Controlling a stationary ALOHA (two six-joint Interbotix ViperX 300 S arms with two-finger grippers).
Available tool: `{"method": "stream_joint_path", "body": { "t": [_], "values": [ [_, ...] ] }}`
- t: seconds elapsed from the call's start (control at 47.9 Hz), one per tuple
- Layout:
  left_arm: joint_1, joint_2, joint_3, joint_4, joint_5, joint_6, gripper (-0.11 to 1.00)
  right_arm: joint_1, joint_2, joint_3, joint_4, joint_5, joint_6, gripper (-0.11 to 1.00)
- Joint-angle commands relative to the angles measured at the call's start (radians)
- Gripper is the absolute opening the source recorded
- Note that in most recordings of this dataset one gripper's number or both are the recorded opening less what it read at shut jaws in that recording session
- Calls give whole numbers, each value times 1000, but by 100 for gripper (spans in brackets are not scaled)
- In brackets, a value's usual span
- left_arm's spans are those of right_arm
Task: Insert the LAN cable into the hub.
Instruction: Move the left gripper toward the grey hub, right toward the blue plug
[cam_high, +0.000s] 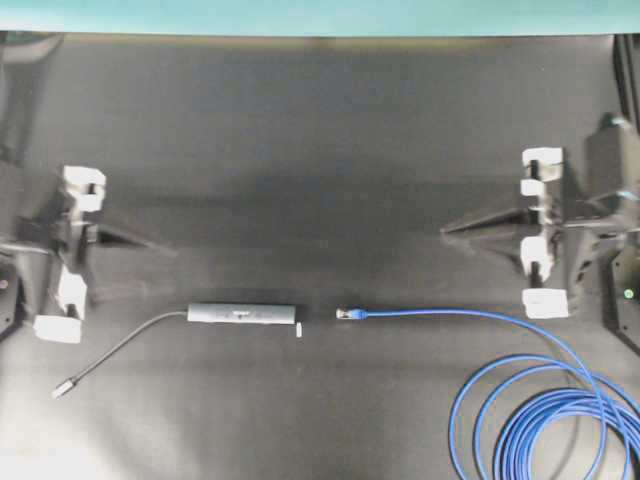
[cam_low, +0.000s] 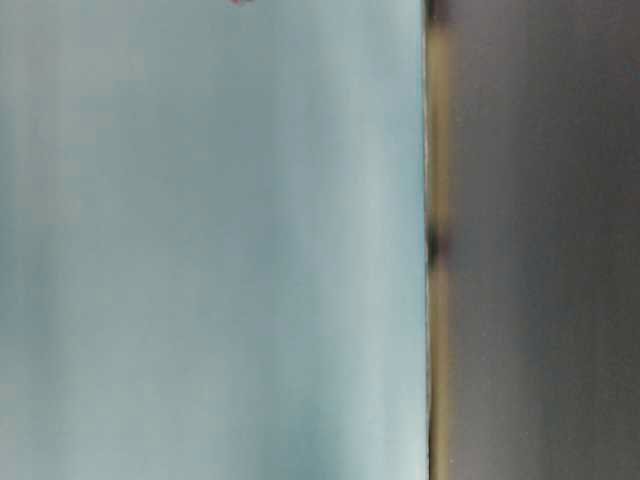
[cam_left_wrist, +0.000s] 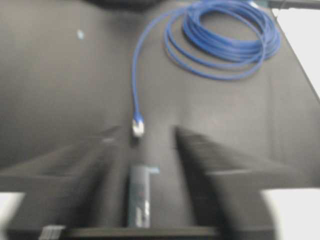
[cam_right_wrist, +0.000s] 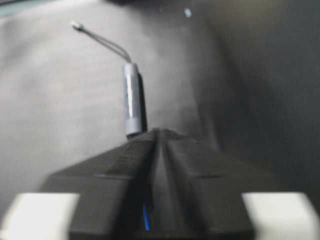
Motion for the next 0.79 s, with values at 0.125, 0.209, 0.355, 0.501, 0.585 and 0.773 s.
{"method": "stream_joint_path", "body": {
  "t": [0.125, 0.209, 0.355, 0.501, 0.585, 0.773],
  "values": [
    [-2, 127, 67, 3, -218, -38, 80, 5, 69, -43, 3, 5, 21, 69],
    [-12, 204, 103, 3, -325, -61, 72, 0, 92, -57, 3, 9, 29, 85],
    [-23, 387, 127, 3, -500, -97, 67, -3, 126, -77, 3, 11, 31, 84],
    [-21, 574, 98, 3, -614, -101, 67, -3, 140, -87, 5, 9, 32, 84],
    [-15, 669, 72, 3, -666, -103, 67, -3, 140, -87, 6, 11, 41, 84],
    [12, 793, 12, 3, -699, -100, 67, -2, 135, -84, 6, 11, 78, 84]
  ]
}}
